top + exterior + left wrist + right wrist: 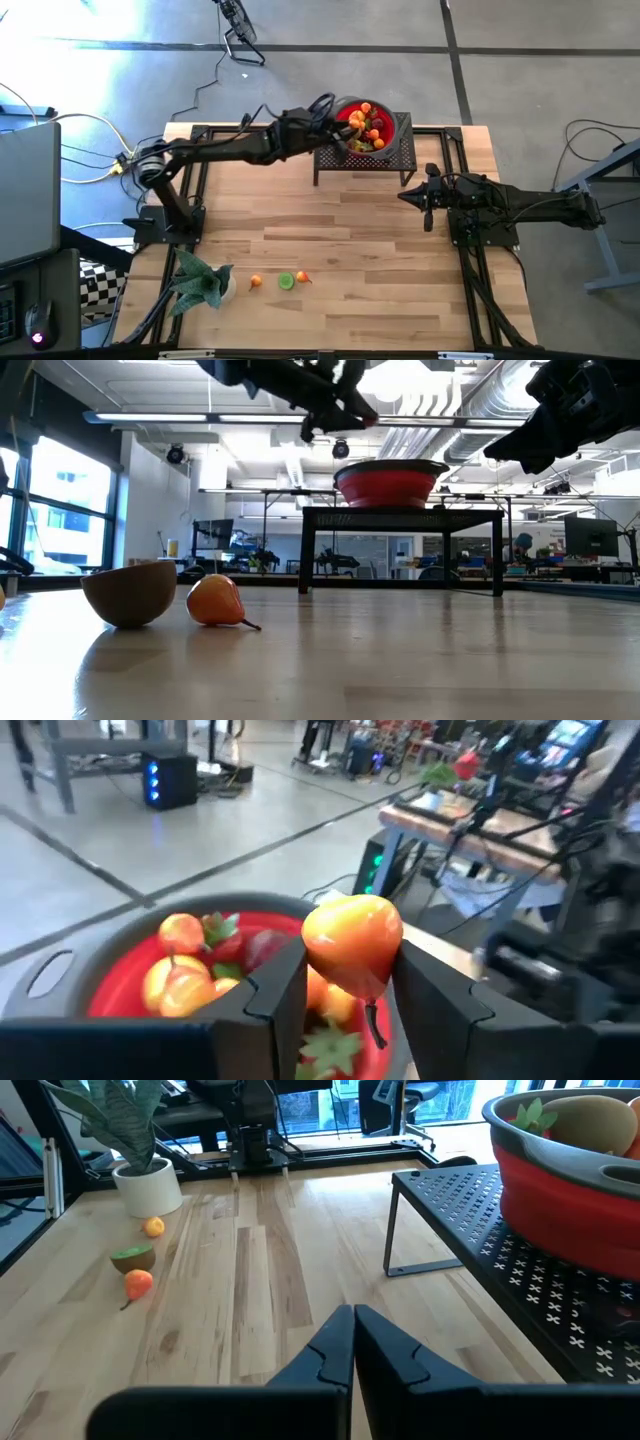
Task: Pick & Place Fruit
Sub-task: Put the pear into the strainer on the shelf
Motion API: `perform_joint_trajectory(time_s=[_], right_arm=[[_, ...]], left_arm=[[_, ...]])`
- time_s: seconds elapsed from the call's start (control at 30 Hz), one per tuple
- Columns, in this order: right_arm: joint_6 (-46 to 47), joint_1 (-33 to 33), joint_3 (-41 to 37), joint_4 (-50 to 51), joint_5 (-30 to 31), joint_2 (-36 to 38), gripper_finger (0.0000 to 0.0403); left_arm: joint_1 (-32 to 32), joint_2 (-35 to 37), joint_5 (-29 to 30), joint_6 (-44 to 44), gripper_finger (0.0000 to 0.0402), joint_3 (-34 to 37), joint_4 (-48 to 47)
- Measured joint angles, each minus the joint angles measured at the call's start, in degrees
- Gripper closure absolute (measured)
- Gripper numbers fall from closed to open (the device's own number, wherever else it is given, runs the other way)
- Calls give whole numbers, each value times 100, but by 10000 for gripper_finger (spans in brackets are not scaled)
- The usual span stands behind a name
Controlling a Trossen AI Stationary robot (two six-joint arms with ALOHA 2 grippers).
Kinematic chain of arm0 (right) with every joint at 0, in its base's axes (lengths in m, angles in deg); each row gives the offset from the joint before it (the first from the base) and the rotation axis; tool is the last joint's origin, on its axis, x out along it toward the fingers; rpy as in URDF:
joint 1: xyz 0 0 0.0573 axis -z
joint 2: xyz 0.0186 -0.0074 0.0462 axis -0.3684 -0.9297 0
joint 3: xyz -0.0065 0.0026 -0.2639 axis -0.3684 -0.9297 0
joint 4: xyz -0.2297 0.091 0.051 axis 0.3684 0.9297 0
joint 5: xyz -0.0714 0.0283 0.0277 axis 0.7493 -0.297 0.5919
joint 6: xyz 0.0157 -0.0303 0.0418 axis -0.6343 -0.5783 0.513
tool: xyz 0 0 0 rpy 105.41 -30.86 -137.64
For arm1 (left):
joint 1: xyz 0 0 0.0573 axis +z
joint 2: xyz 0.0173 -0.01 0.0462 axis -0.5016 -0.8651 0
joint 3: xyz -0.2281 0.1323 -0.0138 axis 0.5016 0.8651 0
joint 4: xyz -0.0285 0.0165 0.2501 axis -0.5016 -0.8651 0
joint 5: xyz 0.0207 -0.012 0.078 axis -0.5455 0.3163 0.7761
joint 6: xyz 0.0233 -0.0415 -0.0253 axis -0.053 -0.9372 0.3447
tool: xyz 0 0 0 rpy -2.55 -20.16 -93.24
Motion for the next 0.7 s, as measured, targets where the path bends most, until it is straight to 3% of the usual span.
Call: perform_joint_trajectory(time_s=[0.27, 0.7], right_arm=[[0, 0, 0, 3, -3, 0, 398], [44, 0, 0, 3, 3, 0, 398]], left_arm=[[272, -518, 100, 236, 269, -251, 41], [306, -628, -44, 279, 268, -242, -96]])
